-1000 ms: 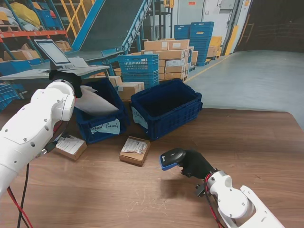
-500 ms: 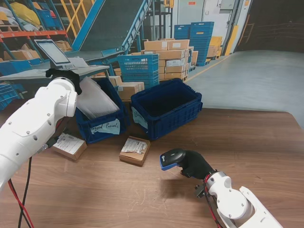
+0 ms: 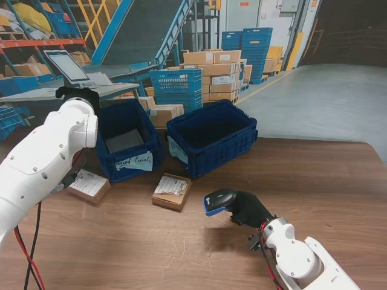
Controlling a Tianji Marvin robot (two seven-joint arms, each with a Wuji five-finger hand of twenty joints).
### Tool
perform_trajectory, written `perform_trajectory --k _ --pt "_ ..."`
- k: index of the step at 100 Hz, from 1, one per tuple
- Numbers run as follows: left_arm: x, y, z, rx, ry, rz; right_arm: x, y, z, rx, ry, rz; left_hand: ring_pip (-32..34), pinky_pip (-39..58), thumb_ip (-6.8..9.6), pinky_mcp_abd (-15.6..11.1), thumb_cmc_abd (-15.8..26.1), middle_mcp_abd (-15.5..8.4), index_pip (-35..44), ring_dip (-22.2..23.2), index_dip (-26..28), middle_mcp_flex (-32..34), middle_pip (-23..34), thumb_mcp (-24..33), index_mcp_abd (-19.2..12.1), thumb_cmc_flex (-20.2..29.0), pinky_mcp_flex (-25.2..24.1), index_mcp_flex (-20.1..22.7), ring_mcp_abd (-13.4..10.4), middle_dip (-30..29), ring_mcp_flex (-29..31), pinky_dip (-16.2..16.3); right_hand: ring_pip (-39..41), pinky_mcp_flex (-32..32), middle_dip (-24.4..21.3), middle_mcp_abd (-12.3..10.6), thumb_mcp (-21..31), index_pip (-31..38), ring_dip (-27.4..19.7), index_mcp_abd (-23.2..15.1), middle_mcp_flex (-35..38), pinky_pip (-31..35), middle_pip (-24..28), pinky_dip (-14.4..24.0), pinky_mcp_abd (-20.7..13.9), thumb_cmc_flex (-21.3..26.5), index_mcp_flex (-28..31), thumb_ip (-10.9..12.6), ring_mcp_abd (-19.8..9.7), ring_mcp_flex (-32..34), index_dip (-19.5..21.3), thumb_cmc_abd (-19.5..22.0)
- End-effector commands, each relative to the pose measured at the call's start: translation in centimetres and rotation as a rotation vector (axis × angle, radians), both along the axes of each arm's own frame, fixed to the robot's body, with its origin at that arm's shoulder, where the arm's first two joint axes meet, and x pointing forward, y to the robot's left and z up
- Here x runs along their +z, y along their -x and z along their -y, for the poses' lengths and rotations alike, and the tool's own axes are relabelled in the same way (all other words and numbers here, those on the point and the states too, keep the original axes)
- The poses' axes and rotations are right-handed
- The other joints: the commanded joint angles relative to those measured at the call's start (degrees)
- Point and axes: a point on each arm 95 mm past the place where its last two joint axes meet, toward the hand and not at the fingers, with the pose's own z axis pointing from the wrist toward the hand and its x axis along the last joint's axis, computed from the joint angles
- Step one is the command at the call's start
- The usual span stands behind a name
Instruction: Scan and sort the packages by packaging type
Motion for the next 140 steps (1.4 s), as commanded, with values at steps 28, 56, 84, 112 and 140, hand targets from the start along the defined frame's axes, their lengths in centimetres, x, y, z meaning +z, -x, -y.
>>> perform_trajectory --k 28,56,84,112,140 --pt "-0.8 1.8 0.9 -0.001 0.121 -0.042 0.2 0.3 -0.5 0.008 0.0 0.008 -2.71 -1.58 1.2 -0.38 2.89 2.54 -2.11 -1.61 -0.73 -2.62 -2.05 -2.98 1.76 -1.4 -0.36 0.08 2.38 -1.4 -2.49 -1.12 0.93 0.65 0.59 -0.04 7.03 4.65 0.11 -2.12 0.65 3.35 -0.38 1.75 -2.85 5.4 2.61 0.03 1.48 1.12 1.31 3.55" --pt "-0.7 4.2 1.8 0.011 0.353 0.0 0.8 0.5 -0.3 -0.005 0.007 0.023 -3.48 -2.71 1.13 -0.47 3.78 3.29 -3.5 -2.8 -1.02 -2.98 -3.17 -4.42 2.76 -1.44 -0.74 0.54 2.87 -2.18 -3.75 -1.62 0.97 0.65 0.64 -0.06 7.08 4.64 0.13 -2.12 0.67 3.34 -0.38 1.78 -2.8 5.39 2.61 0.03 1.46 1.1 1.32 3.51" --pt "0.2 7.5 3.3 -0.048 0.517 0.106 1.4 0.8 -0.3 -0.015 0.01 0.041 -5.48 -4.05 1.41 -1.02 4.48 3.49 -4.61 -6.35 -0.87 -2.19 -4.72 -5.28 3.81 -0.74 -0.65 0.86 4.62 -3.6 -5.34 -2.33 0.93 0.66 0.65 0.0 7.17 4.63 0.08 -2.12 0.77 3.31 -0.42 1.8 -2.84 5.35 2.62 0.05 1.35 1.15 1.33 3.46" --pt "0.1 11.8 5.2 -0.199 0.633 0.206 1.9 1.1 -0.1 -0.027 0.019 0.05 -5.84 -5.4 1.62 -1.38 6.53 4.36 -7.57 -9.16 -2.2 -0.9 -4.15 -7.11 5.24 -1.36 -0.11 0.49 4.6 -4.13 -7.04 -4.16 1.04 0.71 0.74 0.04 7.13 4.63 0.21 -2.12 0.73 3.29 -0.42 1.82 -2.75 5.4 2.62 0.02 1.47 1.19 1.34 3.54" --pt "-1.9 15.1 6.5 -0.35 0.721 0.261 2.5 1.2 0.0 -0.044 0.022 0.062 -6.21 -5.74 1.66 -1.71 8.52 4.62 -10.31 -10.47 -3.21 -5.24 -6.17 -10.18 6.28 -3.23 -0.92 -2.2 4.07 -5.27 -9.19 -4.97 1.09 0.75 0.83 0.04 7.2 4.63 0.29 -2.12 0.74 3.29 -0.45 1.85 -2.74 5.38 2.62 0.05 1.45 1.25 1.34 3.51"
